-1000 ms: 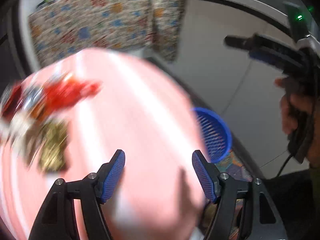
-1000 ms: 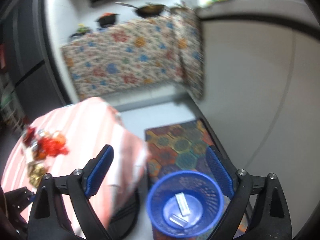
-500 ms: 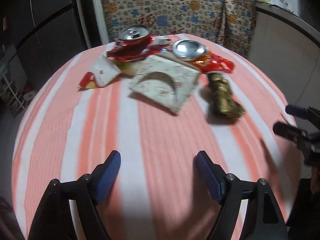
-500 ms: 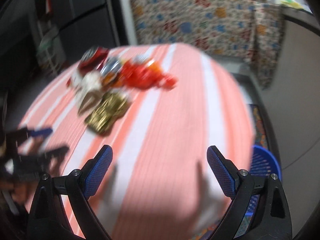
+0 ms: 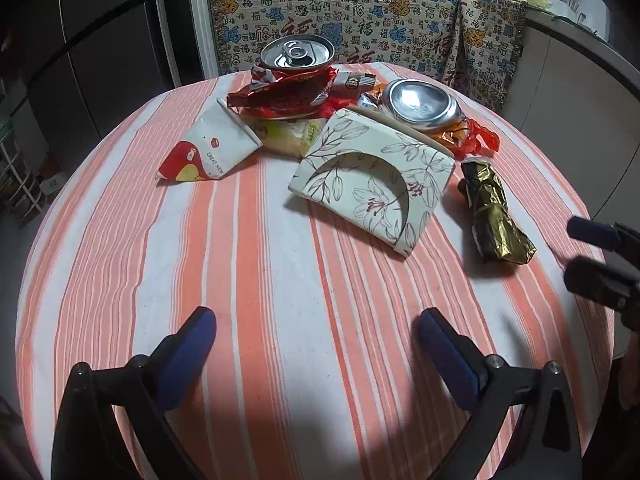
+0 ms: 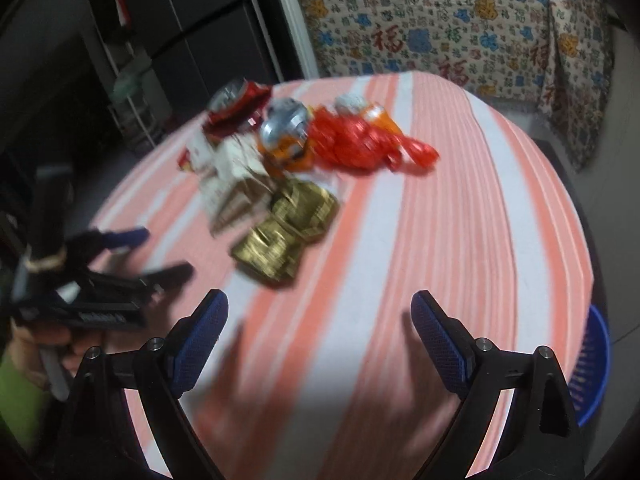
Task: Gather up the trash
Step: 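Return both tools to the table and approach the gold foil wrapper with right tool, then grasp the gold foil wrapper with right tool while left tool grasps patterned paper box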
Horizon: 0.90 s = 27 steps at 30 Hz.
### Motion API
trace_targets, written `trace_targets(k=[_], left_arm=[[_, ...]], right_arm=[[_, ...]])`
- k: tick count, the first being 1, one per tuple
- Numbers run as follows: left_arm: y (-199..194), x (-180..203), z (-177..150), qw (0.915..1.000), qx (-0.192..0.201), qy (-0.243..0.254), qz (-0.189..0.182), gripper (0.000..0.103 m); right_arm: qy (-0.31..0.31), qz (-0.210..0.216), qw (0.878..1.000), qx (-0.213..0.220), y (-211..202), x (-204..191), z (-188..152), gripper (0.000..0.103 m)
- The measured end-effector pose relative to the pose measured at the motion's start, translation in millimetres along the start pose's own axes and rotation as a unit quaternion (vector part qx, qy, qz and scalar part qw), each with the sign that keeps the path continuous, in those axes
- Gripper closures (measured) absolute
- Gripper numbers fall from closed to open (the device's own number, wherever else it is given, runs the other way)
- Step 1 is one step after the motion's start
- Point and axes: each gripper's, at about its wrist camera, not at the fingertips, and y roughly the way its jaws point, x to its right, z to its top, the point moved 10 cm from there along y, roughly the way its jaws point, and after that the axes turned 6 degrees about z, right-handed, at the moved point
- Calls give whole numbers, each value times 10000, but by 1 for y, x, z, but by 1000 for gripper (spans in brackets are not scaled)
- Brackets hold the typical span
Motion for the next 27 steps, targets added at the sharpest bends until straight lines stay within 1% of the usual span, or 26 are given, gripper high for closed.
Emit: trace_targets(k=[3,5,9,10,11,12,13,14,18,21,22,23,25,26,27], left_arm=[[0,1,0,10000,3,-3,-1,0],[0,1,1,10000,3,-1,-2,0],[0,2,0,10000,5,-1,-1,0],[0,2,0,10000,5,-1,-1,0],[0,2,1,10000,5,0,0,0],[0,2,0,10000,5,1,2,0],[0,3,0,10000,5,1,4,0],[0,3,0,10000,5,3,5,0],[-1,3,2,10000,12,-12,-30,0],[1,24,12,9996,75,38,-261,0],[2,32,16,9995,100,81,-284,0],[3,37,18,9995,116,134,-255,0],[8,47,27,9994,199,277,15,0],[12,50,32,9994,208,271,111,0],[18,50,35,9997,118,166,139,0]], right_arm=[[-43,26,10000,-29,18,-8,13,9],[-65,-40,9997,-231,36,-12,18,9],[-213,-261,9983,-485,55,-6,17,11],[-226,-311,9977,-551,57,-3,13,19],[-269,-396,9973,-554,56,1,12,29],[-355,-576,9962,-549,52,7,12,37],[-391,-682,9953,-565,49,13,10,51],[-381,-785,9946,-554,45,20,10,56],[-250,-1033,9931,-490,32,44,5,56],[-313,-1097,9926,-414,29,47,2,53],[-367,-1138,9921,-387,31,48,3,52],[-408,-1175,9916,-357,31,47,3,49],[-406,-1182,9917,-301,33,46,2,45],[-393,-1176,9919,-287,33,46,2,43],[-379,-1170,9920,-282,33,48,3,42]])
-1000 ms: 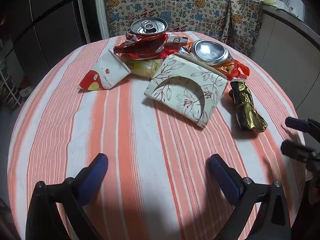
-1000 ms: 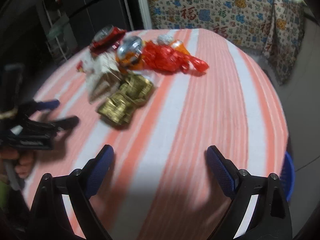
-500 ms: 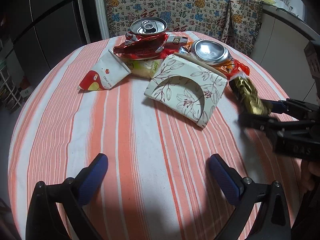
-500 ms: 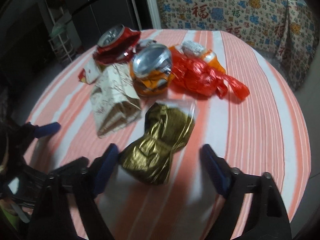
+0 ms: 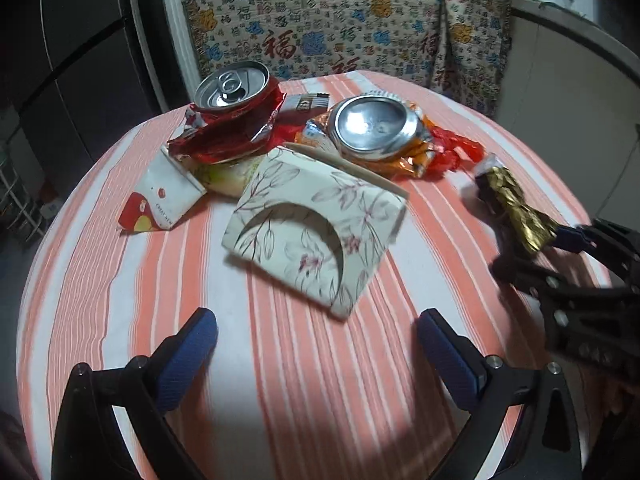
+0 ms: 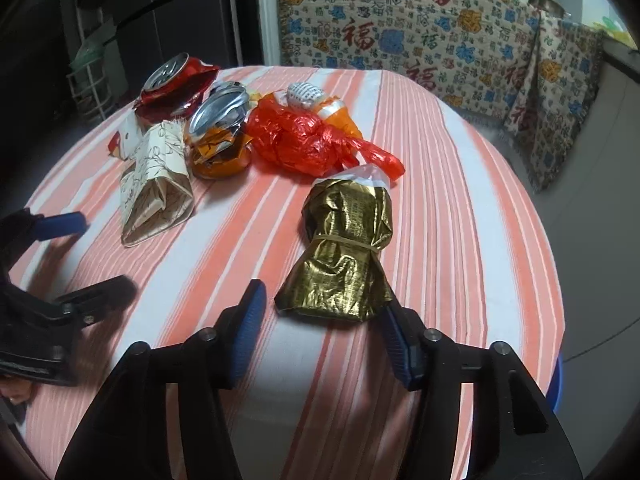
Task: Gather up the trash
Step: 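Grasp the gold foil wrapper with right tool while left tool grasps patterned paper box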
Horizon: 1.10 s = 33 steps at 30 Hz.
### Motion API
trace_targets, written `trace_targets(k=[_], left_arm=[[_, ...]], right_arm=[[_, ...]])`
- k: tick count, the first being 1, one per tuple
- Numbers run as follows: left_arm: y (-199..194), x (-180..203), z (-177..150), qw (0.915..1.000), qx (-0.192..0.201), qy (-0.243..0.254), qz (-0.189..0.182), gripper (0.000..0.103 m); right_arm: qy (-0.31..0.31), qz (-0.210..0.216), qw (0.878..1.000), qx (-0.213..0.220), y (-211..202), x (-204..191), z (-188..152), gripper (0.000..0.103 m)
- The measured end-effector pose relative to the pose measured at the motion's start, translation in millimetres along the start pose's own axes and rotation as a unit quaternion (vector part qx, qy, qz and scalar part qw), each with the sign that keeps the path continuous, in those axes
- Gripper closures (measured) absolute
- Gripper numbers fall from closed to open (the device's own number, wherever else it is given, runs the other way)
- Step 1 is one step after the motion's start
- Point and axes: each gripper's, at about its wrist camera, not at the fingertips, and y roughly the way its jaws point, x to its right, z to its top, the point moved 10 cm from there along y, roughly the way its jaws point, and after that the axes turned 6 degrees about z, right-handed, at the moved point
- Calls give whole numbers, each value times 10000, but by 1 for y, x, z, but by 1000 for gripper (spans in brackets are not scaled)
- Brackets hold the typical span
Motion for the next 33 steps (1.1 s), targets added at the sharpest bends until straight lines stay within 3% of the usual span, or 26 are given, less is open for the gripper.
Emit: trace_targets(k=[3,7,11,13,17,20,24,28,29,30,33], left_arm=[[10,-16,6,9988,-121,-472,-89,0],[11,-63,0,9963,-180,-821,167,0],[6,-105,-18,9944,-224,-943,411,0],[-1,-112,-25,9951,-182,-936,249,0],[-29,-84,-15,9940,98,-877,-644,0],[-50,-50,11,9935,346,-546,-942,0],[-26,-11,39,9980,87,-59,-622,0],[14,-8,41,9995,-269,-93,-157,2],[17,-11,41,9995,-264,-147,-51,5],[17,-13,41,9995,-232,-205,-14,31],[5,-22,38,9993,-99,-346,-131,58]], right_arm=[[18,-3,10000,7,0,0,0,37],[15,-9,10000,8,1,-1,0,35],[3,-13,10000,7,2,0,1,33],[-3,-22,10000,7,2,0,0,32],[3,-57,10000,3,1,1,0,29],[18,-65,10000,2,1,1,0,28],[22,-61,10000,8,1,1,0,28],[37,-43,10000,10,1,1,0,27],[41,-37,10000,10,1,2,0,27],[45,-31,10000,12,1,1,-1,27],[36,15,10000,3,2,0,-1,23]])
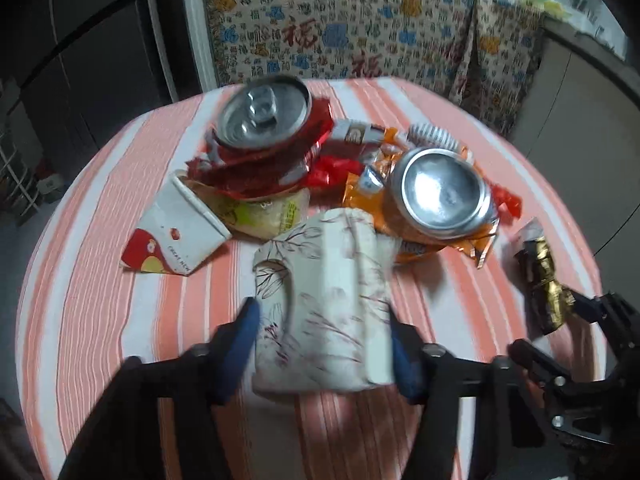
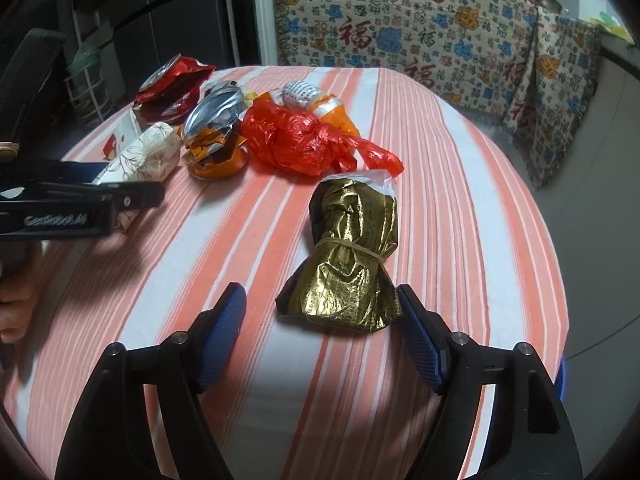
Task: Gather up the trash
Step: 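Grasp the gold foil wrapper with right tool while left tool grasps patterned paper box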
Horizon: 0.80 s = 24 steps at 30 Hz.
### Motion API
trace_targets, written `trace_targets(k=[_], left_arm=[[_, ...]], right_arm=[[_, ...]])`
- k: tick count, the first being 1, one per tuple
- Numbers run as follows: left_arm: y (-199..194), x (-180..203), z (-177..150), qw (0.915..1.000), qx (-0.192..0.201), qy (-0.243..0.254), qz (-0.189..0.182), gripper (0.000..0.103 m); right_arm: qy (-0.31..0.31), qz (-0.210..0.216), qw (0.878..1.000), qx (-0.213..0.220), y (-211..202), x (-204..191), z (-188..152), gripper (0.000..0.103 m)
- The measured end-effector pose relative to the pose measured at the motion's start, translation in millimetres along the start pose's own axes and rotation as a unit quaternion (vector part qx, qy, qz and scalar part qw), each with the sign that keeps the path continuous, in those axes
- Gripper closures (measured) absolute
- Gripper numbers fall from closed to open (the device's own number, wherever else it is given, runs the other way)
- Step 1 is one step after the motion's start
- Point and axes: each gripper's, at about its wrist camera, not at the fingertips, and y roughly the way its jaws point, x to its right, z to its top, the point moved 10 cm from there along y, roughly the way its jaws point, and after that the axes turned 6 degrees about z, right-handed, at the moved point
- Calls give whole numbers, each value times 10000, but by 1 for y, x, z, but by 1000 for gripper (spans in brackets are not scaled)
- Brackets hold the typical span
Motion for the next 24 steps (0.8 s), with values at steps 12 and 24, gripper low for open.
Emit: trace_targets(k=[12,24], left_arm=[[-34,-8,-15,9994,250,-40,245,63],[-51,1,-12,9984,446,70,355,63]], right_arm=[[-33,13,10000,-15,1,-2,-1,20],[-33,11,10000,-15,1,-3,-1,19]])
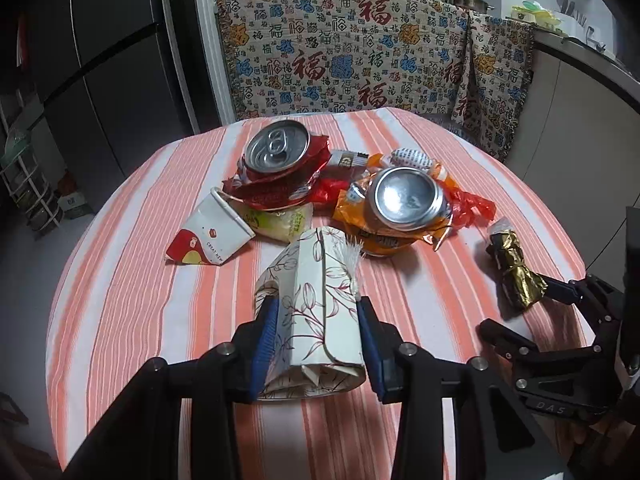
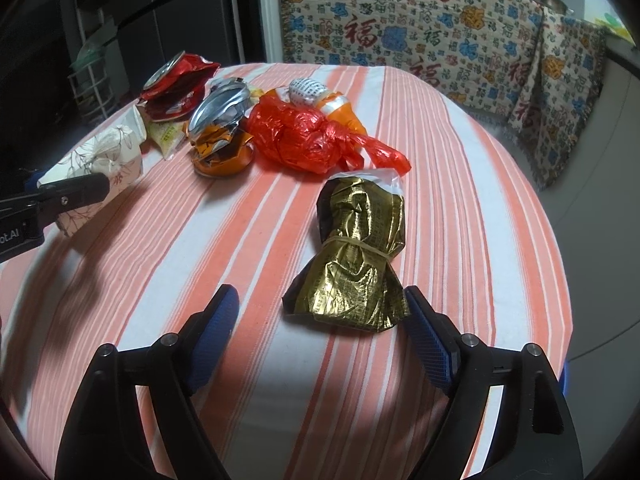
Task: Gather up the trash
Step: 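Grasp the gold foil wrapper with right tool while left tool grasps patterned paper box, then carry both items over the blue wastebasket and open both tools to drop them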
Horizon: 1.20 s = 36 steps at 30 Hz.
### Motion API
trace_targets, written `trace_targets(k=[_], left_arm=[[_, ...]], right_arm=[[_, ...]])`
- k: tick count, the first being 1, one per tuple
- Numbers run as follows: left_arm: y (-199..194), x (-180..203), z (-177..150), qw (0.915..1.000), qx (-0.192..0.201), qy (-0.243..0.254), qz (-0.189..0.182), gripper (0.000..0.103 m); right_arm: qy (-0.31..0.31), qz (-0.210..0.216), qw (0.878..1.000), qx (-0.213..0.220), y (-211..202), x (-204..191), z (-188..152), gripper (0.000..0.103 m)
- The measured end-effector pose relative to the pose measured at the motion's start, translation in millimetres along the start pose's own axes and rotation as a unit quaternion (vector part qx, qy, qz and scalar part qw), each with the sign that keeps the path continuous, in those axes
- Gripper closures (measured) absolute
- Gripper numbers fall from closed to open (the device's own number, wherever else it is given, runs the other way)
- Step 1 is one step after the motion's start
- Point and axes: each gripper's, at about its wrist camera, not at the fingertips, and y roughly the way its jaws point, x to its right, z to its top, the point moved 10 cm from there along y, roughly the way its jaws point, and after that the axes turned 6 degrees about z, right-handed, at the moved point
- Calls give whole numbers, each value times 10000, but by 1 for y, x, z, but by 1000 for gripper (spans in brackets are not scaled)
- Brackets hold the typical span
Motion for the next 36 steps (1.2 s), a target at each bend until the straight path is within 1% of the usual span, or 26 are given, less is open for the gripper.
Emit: trace_targets(k=[8,11,13,15,17,21,24,28,30,31,33,34,36], left_arm=[[-14,7,5,9997,182,144,83,64],[-17,8,6,9996,207,175,63,64],[-17,6,5,9997,183,147,-3,64],[-17,3,1,9999,123,63,-99,64],[-15,0,-4,9998,54,-11,-188,64],[-13,1,-12,9991,-44,-129,-391,64],[-14,9,-14,9986,-56,-147,-502,64],[-16,24,-15,9981,-61,-87,-610,64],[-17,30,-15,9979,-61,-35,-640,64],[-18,33,-15,9978,-55,-9,-658,64],[-20,36,-16,9976,-49,26,-689,64],[-21,38,-17,9974,-48,40,-714,64],[-22,42,-18,9971,-47,51,-762,64]], right_arm=[[-8,16,10000,-5,2,-4,-1,17],[4,57,10000,-13,2,-6,-2,17],[87,230,9997,-40,-1,-6,-3,17],[348,617,9975,-42,-10,-4,-1,17],[559,833,9950,19,-20,3,2,17],[617,838,9946,65,-32,17,6,17],[681,841,9941,27,-27,23,9,17],[707,925,9932,-12,-16,21,21,18],[570,849,9947,-107,-9,18,23,23],[492,738,9958,-210,-4,18,21,28],[496,611,9963,-345,1,21,16,47],[544,623,9959,-357,1,23,15,59],[614,721,9951,-285,-6,22,16,60]])
